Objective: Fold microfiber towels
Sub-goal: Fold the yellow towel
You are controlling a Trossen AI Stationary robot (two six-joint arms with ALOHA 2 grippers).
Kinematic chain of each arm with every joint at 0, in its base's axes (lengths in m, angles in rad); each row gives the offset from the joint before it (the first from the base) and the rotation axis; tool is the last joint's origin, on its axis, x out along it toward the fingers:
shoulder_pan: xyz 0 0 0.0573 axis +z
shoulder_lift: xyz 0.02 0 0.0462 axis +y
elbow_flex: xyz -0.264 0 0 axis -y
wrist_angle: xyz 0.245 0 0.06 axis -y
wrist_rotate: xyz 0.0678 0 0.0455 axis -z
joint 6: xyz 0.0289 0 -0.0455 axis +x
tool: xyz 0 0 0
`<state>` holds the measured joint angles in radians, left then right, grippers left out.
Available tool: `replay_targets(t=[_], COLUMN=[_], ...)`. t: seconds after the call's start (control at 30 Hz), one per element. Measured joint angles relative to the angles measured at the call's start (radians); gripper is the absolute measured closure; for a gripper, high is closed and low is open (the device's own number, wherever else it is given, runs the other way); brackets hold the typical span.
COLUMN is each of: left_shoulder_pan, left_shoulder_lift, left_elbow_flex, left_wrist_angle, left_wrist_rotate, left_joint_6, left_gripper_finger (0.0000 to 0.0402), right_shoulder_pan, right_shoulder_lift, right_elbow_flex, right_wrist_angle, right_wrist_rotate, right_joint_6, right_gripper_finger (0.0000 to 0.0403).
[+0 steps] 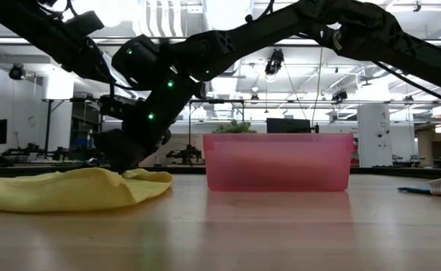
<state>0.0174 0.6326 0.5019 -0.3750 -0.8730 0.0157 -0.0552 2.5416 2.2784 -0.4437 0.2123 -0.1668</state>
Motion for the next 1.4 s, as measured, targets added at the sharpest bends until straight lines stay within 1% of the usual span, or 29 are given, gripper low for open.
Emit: replay_targets(t=[0.1,0.17,0.37,0.53,0.67,0.83,1.0,1.1,1.17,1.23,1.4], left_shoulder_pan=[0.000,0.000,0.000,0.000,0.000,0.000,0.000,0.000,0.000,0.000,0.000], left_shoulder_lift=[0.000,0.000,0.002,0.001,0.002,0.002,0.005,0.007,0.009,0.012,0.019], left_elbow_flex=[-0.001,-0.001,-0.001,-0.001,-0.001,-0.002,-0.002,-0.002,-0.003,-0.003,-0.003], left_wrist_angle=[-0.001,-0.001,0.000,0.001,0.001,0.000,0.000,0.000,0.000,0.000,0.003], left_wrist_rotate=[0.000,0.000,0.000,0.000,0.000,0.000,0.000,0.000,0.001,0.000,-0.001], left_joint_6=[0.000,0.000,0.000,0.000,0.009,0.010,0.011,0.011,0.012,0.013,0.013], left_gripper_finger=[0.0402,0.0402,0.0402,0.0402,0.0402,0.0402,0.0402,0.0402,0.0402,0.0402,0.0402], right_shoulder_pan=[-0.002,-0.002,0.000,0.000,0.000,-0.005,-0.013,-0.014,-0.014,-0.014,-0.024], right_shoulder_lift=[0.000,0.000,-0.016,-0.047,-0.055,-0.058,-0.060,-0.060,-0.062,-0.062,-0.064], right_elbow_flex=[0.000,0.000,0.003,0.004,0.004,0.006,0.006,0.006,0.005,0.005,0.006], right_wrist_angle=[-0.021,-0.023,-0.064,-0.142,-0.192,-0.264,-0.300,-0.320,-0.344,-0.362,-0.383], right_wrist_rotate=[0.000,0.013,0.137,0.173,0.244,0.274,0.330,0.330,0.329,0.322,0.303], right_joint_6=[-0.001,-0.009,-0.053,-0.054,-0.068,-0.062,-0.053,-0.052,-0.052,-0.047,-0.004], right_gripper_finger=[0.0374,0.0388,0.0394,0.0394,0.0394,0.0394,0.0394,0.0394,0.0390,0.0378,0.0319])
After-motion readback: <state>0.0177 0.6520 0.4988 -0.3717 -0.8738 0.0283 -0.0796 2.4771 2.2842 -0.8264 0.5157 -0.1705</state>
